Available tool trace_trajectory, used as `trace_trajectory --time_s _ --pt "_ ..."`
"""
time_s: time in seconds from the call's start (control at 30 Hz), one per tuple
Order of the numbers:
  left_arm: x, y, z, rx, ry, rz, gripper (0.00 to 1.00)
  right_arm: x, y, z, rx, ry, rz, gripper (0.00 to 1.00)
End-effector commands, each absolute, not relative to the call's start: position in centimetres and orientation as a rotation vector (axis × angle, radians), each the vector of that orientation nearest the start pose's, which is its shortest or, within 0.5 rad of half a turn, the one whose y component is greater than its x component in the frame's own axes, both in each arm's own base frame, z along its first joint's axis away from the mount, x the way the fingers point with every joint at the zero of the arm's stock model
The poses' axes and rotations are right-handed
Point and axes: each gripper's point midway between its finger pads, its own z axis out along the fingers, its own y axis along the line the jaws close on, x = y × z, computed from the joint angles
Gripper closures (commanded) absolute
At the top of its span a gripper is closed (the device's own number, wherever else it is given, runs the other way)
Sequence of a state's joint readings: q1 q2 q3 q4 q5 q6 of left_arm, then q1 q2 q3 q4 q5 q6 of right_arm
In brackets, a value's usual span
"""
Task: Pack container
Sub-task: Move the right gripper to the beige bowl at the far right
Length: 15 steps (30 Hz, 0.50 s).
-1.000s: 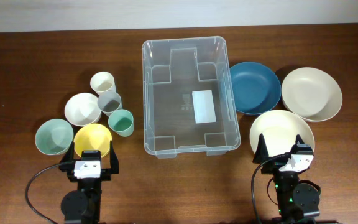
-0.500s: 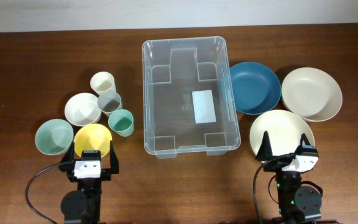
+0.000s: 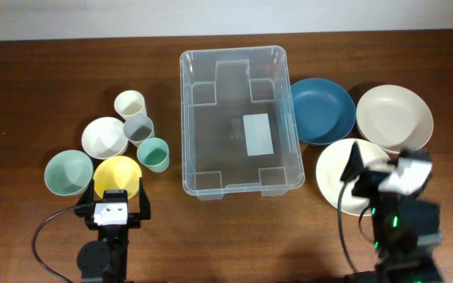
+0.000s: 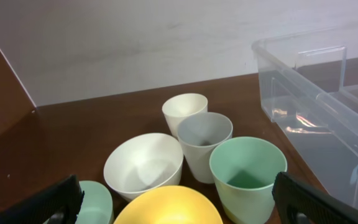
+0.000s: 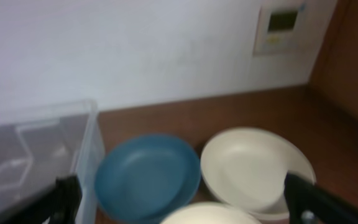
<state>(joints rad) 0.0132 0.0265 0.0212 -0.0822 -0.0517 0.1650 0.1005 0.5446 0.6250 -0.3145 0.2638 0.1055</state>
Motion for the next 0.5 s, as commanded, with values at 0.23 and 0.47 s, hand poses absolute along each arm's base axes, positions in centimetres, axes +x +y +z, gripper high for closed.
trace_trajectory --time_s 0.23,0.47 --pt "24.6 0.9 15.5 0.108 1.658 0.175 0.00 35.2 -1.8 32.4 0.197 2.051 -0.191 0.01" --pt "24.6 0.9 15.5 0.108 1.658 0.175 0.00 32.4 -7.0 32.9 0.420 2.123 -0.335 0.01"
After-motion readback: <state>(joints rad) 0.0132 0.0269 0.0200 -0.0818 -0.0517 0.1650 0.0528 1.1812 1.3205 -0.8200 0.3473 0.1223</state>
